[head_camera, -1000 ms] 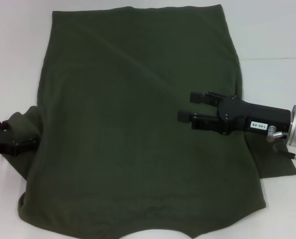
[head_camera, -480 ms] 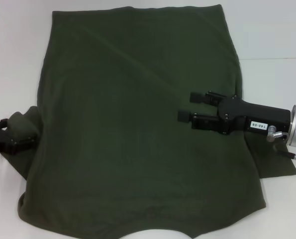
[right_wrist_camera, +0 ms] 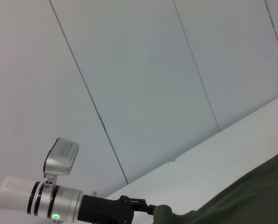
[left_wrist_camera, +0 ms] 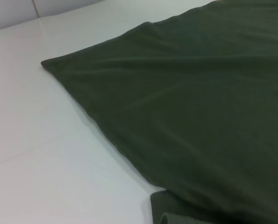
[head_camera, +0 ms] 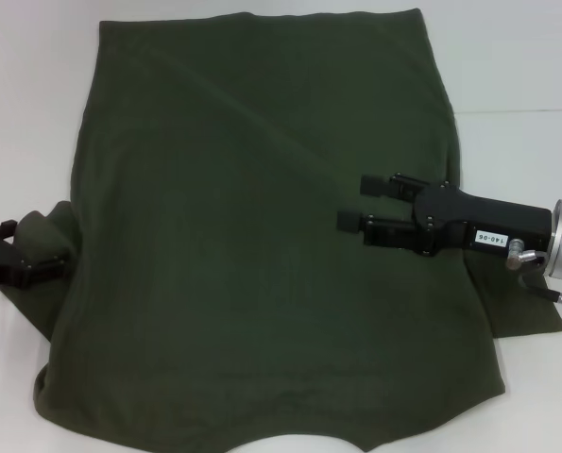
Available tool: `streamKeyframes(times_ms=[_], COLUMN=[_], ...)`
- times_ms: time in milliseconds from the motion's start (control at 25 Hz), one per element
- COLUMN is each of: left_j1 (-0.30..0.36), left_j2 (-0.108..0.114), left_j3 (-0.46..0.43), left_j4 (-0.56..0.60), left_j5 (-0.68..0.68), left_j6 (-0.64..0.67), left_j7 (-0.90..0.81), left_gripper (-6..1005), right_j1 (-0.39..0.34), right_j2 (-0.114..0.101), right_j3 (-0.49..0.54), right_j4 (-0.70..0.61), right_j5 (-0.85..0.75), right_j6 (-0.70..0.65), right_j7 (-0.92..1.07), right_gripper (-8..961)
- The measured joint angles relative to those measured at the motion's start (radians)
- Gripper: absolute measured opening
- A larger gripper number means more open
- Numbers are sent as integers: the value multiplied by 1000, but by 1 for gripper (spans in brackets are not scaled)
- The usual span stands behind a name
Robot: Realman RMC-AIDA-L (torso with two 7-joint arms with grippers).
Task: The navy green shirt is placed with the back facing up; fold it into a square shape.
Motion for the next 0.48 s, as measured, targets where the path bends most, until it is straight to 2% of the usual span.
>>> streamKeyframes(times_ms=[320,480], left_j1=[0,0], left_j2=[0,0], left_j3=[14,15], left_j4=[2,5], left_j5=[8,26], left_j6=[-8,-10], left_j7=[3,-9], left_gripper=[877,746], right_j1=[0,0], right_j2=[0,0], right_j3=[5,6], right_j4=[3,3], right_j5=[0,2], right_j6=[0,0], right_j7=[0,-1], right_gripper=[916,917])
